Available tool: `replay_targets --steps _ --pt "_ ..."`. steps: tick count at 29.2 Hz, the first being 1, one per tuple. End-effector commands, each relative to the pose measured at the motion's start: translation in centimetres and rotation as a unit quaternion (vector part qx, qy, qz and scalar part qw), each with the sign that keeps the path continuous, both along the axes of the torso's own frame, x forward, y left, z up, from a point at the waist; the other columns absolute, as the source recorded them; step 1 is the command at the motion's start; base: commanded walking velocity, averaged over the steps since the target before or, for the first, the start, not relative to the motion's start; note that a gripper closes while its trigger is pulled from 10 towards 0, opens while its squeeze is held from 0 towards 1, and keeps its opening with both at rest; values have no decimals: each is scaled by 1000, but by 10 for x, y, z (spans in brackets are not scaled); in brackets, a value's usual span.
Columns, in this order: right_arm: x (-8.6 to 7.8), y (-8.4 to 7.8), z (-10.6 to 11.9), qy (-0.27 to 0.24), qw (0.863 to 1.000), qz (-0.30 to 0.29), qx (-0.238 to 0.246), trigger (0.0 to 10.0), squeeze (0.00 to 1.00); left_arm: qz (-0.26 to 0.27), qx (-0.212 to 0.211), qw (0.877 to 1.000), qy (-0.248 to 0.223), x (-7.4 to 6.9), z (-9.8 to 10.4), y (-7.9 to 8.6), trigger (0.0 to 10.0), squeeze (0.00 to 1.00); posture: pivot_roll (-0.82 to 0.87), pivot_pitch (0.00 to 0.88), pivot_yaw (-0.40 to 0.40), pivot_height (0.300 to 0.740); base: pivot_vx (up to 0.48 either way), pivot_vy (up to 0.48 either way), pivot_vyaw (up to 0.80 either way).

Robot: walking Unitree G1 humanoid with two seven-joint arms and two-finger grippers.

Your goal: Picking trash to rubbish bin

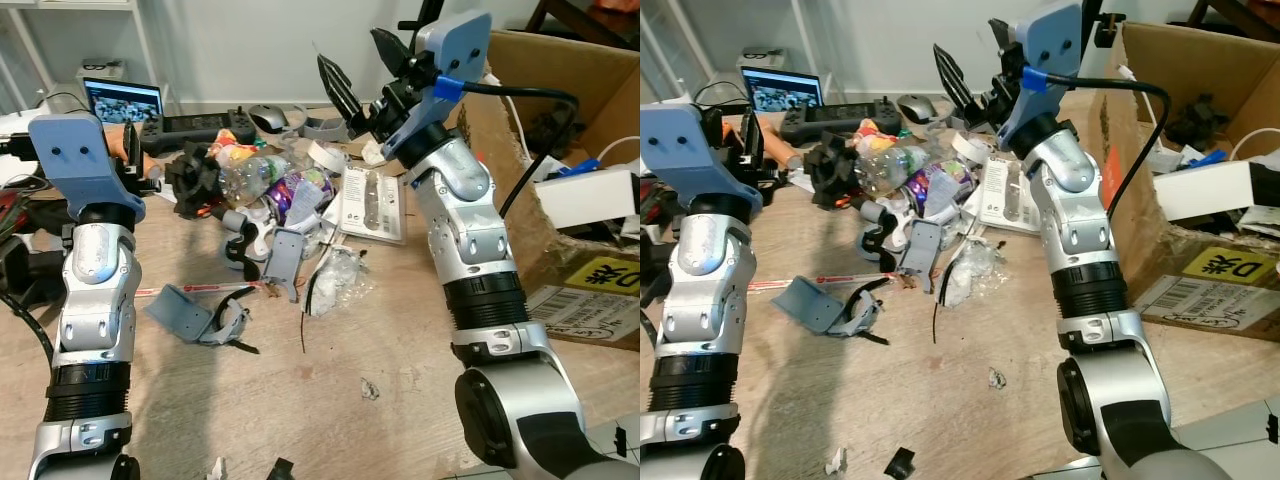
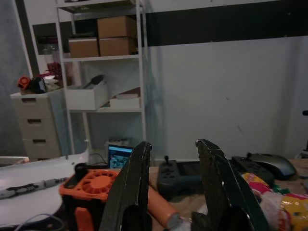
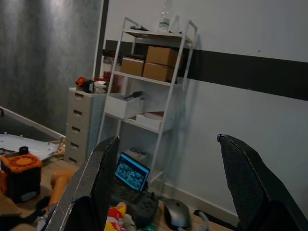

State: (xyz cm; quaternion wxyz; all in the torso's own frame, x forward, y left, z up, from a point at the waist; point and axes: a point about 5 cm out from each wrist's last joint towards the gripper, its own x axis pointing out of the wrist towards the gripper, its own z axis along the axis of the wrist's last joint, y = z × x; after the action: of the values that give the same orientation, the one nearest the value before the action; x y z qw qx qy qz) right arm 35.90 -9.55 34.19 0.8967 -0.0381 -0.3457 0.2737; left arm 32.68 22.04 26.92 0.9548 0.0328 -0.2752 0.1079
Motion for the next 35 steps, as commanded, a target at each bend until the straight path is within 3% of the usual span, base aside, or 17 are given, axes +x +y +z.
replay_targets --steps 1,28,31,33,35 --pt "-2 1 1 -4 1000 6 2 10000 0 -4 0 1000 8 0 -3 -1 10000 0 75 159 -32 740 0 0 800" --pt "-4 4 -2 0 1000 9 4 10000 0 -26 1 999 26 1 -8 -4 10000 0 80 169 -30 740 0 0 800" --pt "-3 2 -3 6 1000 6 16 10000 0 -47 -4 998 43 3 -11 -9 10000 0 80 171 -31 740 0 0 800" --pt "3 -9 -13 58 994 -6 92 10000 0 -88 5 994 70 4 -19 -21 10000 0 80 159 -32 740 0 0 0" --pt "5 -11 -15 75 991 -8 108 10000 0 -94 8 993 75 4 -21 -24 10000 0 79 164 -32 740 0 0 0"
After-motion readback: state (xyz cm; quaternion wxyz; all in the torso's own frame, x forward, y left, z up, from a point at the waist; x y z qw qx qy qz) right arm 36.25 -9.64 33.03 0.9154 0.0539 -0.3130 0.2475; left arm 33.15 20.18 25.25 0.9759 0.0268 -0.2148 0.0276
